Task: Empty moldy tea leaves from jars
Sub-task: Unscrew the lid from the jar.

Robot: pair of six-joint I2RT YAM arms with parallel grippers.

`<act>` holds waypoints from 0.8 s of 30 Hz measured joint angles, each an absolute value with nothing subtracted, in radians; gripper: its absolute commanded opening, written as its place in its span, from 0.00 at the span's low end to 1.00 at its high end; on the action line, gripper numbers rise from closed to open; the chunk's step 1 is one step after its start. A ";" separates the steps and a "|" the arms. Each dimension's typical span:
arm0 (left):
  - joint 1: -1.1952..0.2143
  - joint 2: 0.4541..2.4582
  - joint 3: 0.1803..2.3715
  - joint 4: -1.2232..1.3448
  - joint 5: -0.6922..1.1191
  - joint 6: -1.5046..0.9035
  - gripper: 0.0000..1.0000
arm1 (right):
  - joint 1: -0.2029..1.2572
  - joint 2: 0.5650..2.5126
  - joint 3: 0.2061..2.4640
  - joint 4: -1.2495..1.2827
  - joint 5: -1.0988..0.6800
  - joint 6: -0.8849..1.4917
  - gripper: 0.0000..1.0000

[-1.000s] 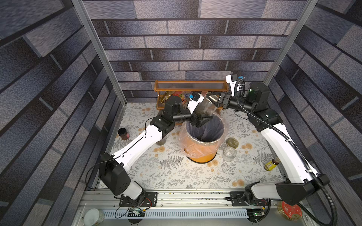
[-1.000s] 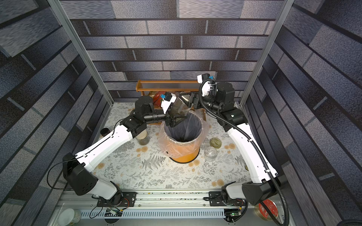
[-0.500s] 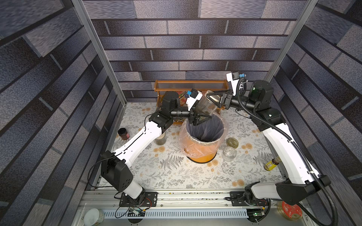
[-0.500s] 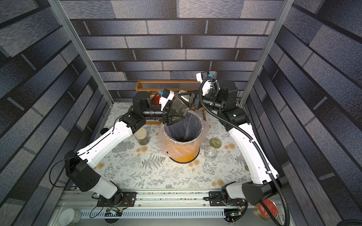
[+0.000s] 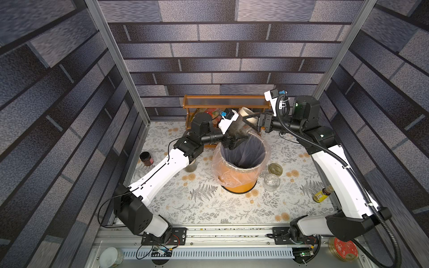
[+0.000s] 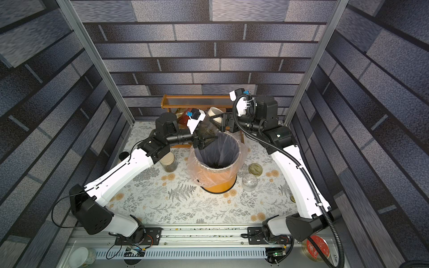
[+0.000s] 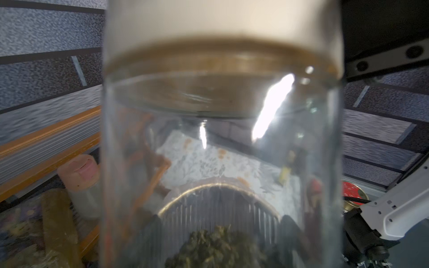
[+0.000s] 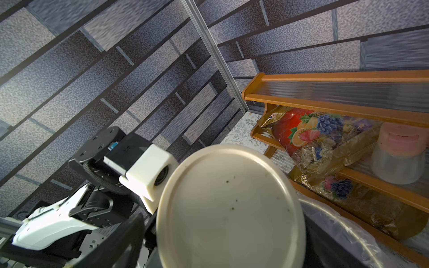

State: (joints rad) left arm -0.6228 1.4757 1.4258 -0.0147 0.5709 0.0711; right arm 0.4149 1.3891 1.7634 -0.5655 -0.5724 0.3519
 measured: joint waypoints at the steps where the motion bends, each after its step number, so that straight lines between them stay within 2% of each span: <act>1: -0.632 1.473 1.417 -0.011 0.540 0.087 0.33 | 0.415 1.389 1.765 -0.569 -0.560 0.365 0.99; 6: -0.694 1.468 1.384 0.011 0.371 0.190 0.33 | 0.415 1.389 1.765 -0.589 -0.488 0.440 0.95; 24: -0.857 1.482 1.364 0.141 -0.120 0.493 0.33 | 0.421 1.372 1.739 -0.573 -0.313 0.611 0.93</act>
